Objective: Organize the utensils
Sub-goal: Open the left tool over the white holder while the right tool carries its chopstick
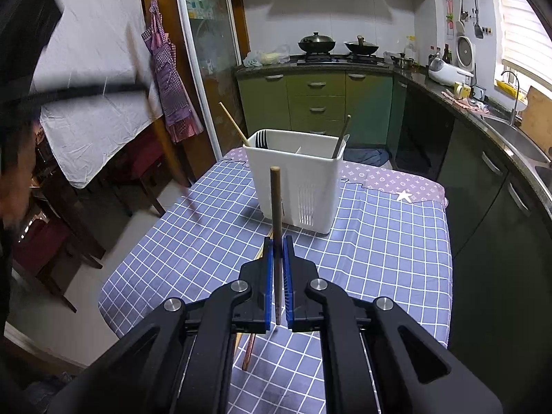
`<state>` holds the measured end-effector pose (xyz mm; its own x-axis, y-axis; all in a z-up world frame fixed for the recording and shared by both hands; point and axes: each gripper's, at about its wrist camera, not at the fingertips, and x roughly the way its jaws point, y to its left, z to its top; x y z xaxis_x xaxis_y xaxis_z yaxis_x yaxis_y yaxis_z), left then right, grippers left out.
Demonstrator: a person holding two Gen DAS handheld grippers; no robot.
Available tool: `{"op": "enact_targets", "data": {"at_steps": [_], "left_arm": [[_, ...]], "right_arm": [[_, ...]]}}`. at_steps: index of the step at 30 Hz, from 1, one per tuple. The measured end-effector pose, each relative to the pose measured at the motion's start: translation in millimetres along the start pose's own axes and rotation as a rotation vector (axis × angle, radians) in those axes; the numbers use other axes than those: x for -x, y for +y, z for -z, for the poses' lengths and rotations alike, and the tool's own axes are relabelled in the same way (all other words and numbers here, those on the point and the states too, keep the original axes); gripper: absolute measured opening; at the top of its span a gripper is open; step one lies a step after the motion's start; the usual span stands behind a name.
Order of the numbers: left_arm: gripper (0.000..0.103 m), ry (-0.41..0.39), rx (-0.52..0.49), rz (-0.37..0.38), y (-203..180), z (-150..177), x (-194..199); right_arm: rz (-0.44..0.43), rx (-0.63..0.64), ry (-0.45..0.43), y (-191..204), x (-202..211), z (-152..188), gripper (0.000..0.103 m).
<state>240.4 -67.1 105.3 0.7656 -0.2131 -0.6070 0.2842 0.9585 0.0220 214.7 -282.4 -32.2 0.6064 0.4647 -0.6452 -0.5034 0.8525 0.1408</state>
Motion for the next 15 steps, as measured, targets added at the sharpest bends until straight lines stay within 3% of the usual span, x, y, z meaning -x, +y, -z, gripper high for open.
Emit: {"op": "enact_targets", "data": {"at_steps": [7, 10, 15], "left_arm": [[0.006, -0.127, 0.041, -0.048, 9.5, -57.1, -29.9], [0.006, -0.094, 0.062, -0.051, 12.3, -59.4, -65.9], [0.006, 0.046, 0.078, -0.061, 16.1, -35.1, -125.0]], "right_arm": [[0.003, -0.016, -0.007, -8.2, 6.8, 1.9, 0.006], [0.004, -0.021, -0.014, -8.6, 11.1, 0.3, 0.006], [0.005, -0.022, -0.035, -8.2, 22.0, -9.4, 0.006]]}}
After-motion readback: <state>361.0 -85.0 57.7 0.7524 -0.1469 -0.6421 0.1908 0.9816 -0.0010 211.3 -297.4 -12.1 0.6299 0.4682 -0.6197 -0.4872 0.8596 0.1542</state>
